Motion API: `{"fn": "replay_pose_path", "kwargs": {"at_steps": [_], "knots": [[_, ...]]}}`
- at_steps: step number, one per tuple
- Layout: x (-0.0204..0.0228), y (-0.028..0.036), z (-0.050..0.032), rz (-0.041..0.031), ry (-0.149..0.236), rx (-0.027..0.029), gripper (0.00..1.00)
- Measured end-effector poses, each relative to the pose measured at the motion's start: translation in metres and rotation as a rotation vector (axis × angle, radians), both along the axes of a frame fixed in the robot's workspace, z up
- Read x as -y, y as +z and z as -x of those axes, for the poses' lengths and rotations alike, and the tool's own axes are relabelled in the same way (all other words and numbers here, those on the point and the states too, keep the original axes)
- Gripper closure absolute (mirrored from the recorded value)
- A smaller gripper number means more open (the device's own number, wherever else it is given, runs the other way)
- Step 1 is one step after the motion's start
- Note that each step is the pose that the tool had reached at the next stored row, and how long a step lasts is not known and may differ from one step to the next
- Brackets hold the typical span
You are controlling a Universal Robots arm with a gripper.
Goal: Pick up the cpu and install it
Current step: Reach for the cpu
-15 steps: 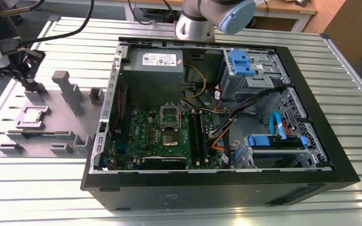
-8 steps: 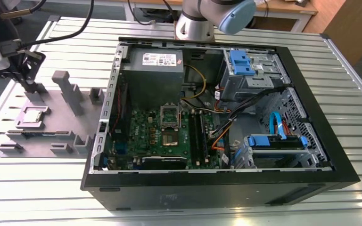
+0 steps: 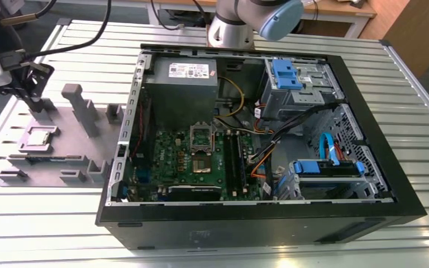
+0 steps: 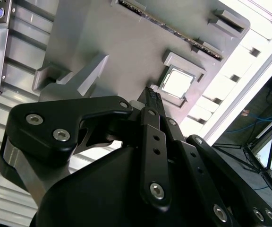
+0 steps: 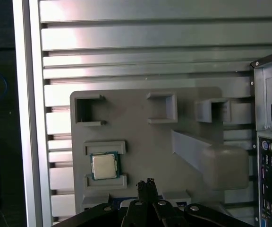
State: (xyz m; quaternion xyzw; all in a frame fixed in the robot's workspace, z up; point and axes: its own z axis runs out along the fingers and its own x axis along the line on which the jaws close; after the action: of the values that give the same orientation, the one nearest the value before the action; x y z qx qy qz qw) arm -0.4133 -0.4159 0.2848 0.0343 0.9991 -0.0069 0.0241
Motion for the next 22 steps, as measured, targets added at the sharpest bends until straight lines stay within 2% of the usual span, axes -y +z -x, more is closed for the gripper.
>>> {"fn": "replay_pose_path", "kwargs": {"at_steps": [22], "knots": [[0.007,-0.0079,0.001,0.0001,0.0,-0.0002,0.89]]}}
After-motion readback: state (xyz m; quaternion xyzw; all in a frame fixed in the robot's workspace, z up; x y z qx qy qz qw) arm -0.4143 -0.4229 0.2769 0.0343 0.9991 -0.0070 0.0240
